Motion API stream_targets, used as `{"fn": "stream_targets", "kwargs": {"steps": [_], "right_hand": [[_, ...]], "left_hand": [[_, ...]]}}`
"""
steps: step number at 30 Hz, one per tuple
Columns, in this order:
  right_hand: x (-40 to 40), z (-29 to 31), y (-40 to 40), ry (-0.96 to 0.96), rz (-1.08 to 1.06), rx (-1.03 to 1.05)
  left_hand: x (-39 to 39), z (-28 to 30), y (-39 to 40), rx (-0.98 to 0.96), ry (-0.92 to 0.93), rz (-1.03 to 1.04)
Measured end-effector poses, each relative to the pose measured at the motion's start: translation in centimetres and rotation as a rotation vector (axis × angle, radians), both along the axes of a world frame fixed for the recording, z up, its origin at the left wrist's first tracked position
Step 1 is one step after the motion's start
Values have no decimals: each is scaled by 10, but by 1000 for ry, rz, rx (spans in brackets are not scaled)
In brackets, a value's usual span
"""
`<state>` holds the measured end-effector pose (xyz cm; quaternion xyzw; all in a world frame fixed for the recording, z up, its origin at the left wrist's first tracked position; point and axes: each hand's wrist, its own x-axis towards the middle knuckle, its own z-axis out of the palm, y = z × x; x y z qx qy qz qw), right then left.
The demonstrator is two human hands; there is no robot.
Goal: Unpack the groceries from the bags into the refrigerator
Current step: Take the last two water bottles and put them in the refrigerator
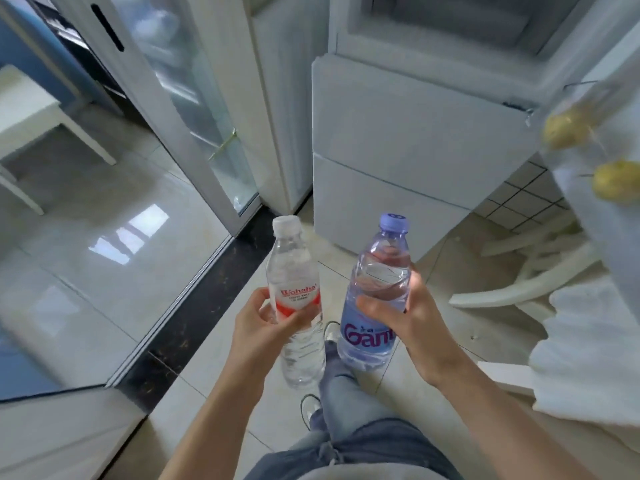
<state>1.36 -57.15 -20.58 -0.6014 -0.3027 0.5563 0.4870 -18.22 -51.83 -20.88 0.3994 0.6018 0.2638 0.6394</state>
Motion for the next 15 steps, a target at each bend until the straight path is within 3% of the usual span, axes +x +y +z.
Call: {"fn": "stream_targets", "kwargs": {"steps": [15], "right_hand": [[90,34,167,-59,-145,104]], "left_hand": [[104,25,204,140,-72,-192]]}}
